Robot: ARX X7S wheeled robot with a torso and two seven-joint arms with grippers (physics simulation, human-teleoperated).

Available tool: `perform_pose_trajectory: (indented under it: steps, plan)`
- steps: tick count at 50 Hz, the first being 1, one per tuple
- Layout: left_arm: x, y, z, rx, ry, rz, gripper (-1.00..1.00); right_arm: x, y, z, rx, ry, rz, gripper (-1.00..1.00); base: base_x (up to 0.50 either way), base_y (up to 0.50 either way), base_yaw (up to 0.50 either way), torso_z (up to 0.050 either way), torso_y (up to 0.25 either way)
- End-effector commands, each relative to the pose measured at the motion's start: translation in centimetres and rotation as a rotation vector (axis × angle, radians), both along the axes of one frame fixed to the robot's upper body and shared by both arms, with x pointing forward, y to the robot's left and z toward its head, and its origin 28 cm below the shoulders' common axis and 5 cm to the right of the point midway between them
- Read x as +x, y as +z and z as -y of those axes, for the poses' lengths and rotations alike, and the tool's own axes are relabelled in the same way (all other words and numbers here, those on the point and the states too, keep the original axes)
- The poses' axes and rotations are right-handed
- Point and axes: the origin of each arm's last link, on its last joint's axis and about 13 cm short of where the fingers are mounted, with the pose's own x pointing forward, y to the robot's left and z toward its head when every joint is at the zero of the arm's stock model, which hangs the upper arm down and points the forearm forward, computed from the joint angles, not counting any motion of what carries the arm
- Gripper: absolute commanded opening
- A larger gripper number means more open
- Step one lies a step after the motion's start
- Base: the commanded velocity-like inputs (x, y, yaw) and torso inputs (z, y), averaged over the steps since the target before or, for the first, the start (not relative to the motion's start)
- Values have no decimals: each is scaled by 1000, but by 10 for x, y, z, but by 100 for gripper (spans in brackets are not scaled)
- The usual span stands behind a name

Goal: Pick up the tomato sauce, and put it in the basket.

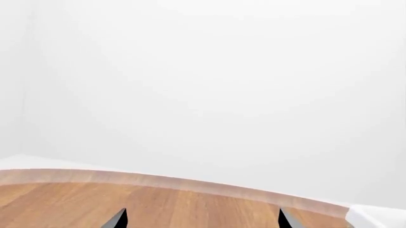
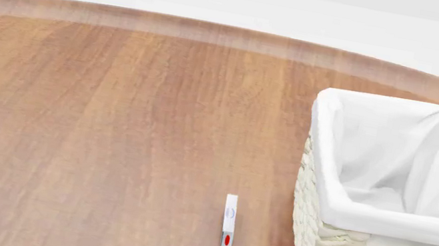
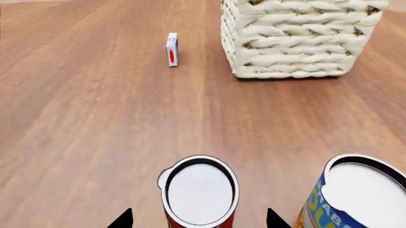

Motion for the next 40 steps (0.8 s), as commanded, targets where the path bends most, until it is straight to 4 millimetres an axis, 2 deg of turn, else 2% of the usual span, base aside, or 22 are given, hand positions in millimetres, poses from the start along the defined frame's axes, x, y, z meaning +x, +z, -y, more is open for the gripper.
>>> perform_pose_trajectory:
  steps: [1,19,37,40]
  plan:
    - [0,-2,0,2,0,-1,100,1,-1,0,-1,7,-13,100,0,0,0,0,0]
    - [-1,-3,-1,-6,-2,-1,100,1,-2,-1,-49,7,-78,100,0,0,0,0,0]
    - [-1,-3,-1,-6,-2,-1,100,1,-1,-2,-42,13,-66,100,0,0,0,0,0]
    - [-1,-4,-1,-6,-3,-2,100,7,-8,0,-22,-10,-70,100,0,0,0,0,0]
